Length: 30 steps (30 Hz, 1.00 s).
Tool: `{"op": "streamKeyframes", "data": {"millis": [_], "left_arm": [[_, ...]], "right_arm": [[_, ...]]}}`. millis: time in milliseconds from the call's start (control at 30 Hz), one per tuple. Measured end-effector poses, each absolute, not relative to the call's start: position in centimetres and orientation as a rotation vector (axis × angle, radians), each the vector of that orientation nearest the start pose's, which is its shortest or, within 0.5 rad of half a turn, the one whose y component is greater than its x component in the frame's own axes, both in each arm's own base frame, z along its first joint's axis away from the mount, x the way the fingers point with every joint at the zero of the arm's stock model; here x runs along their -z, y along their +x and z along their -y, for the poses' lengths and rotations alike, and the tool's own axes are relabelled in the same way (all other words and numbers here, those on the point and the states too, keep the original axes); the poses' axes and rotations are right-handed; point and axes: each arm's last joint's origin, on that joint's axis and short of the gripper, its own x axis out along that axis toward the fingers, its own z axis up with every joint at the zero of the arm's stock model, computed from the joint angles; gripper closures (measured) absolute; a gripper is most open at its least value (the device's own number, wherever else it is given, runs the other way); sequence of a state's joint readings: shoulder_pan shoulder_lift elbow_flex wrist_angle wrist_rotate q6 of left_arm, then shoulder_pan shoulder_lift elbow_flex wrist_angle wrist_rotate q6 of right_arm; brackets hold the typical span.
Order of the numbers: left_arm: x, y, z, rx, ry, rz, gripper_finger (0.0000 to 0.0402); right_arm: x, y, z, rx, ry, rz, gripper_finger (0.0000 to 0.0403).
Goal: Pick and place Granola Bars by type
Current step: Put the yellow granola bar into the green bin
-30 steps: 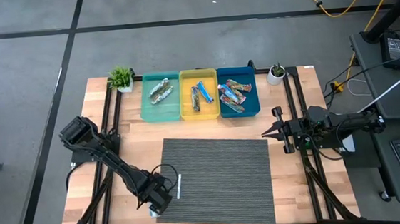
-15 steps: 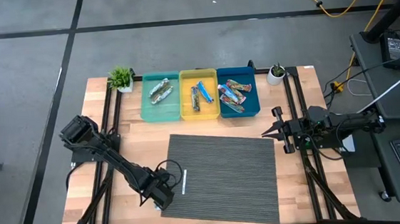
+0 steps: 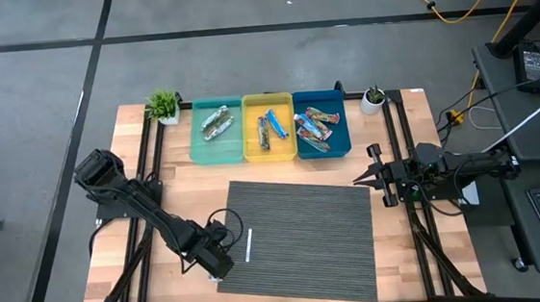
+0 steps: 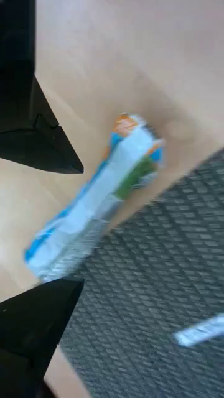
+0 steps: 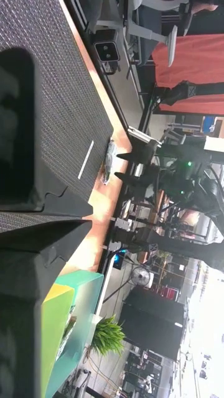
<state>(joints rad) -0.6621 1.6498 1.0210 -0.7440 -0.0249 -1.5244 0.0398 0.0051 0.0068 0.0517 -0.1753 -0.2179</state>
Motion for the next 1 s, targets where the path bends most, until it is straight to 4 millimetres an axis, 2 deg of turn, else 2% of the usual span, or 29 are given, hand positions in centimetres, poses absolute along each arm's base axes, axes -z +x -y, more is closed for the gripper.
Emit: {"op": "streamKeyframes", "data": {"millis": [367,733,1000], "left_arm": [[-17.2,23.6,17.5,-0.584,-0.765,-1.294,0.0125],[-17.1,23.3,17.2,-0.623,-0.746,-1.316,0.0125],[-15.7,23.5,17.6,-0.628,-0.741,-1.411,0.0125]], "right_arm": [[-17.0,9.7,-0.9,-0.208,-0.221,0.077,0.0377],[-17.0,9.7,-0.9,-0.208,-0.220,0.077,0.0377],[-17.0,9.7,-0.9,-0.208,-0.220,0.077,0.0377]]}}
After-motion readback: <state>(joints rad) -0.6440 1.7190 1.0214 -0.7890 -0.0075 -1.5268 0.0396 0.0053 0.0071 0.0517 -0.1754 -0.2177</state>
